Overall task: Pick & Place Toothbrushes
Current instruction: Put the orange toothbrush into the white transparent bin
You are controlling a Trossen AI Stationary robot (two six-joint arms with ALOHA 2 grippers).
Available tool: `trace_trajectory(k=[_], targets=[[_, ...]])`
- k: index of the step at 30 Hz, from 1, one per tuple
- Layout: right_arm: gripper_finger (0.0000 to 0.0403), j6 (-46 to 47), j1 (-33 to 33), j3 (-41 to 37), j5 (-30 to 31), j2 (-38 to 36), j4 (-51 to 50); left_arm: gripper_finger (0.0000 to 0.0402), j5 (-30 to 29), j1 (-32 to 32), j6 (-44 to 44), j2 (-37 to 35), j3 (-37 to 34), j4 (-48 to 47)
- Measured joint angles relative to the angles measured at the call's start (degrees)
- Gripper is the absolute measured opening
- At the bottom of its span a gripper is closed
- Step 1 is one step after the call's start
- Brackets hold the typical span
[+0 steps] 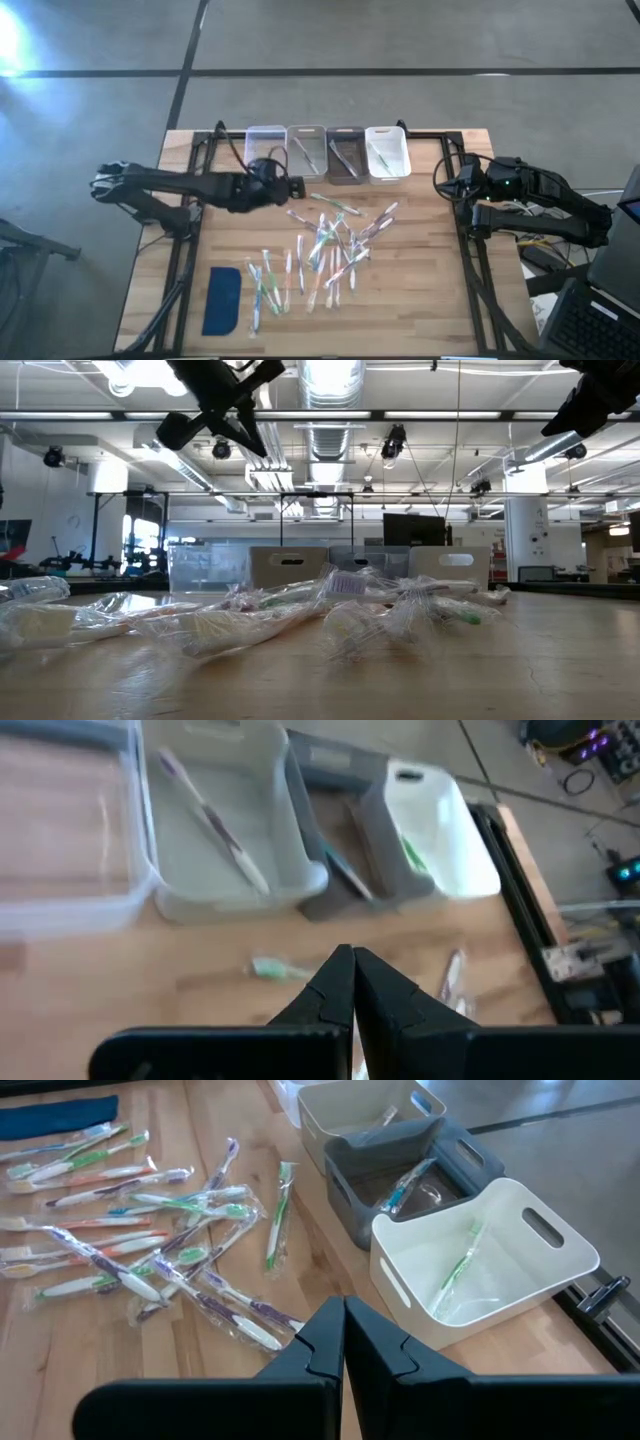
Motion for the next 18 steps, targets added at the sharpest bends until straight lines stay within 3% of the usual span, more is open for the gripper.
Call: trace_trajectory(k=[12,18], targets=[[0.0008,0.0,0.0,0.0,0.0,0.0,0.0,0.0007,2.8,-11.8,-14.2,5.4,3.9,-3.7],[0.0008,0.0,0.0,0.0,0.0,0.0,0.0,0.0007,2.3,-15.5,-16.7,8.3,13.8,-13.0]])
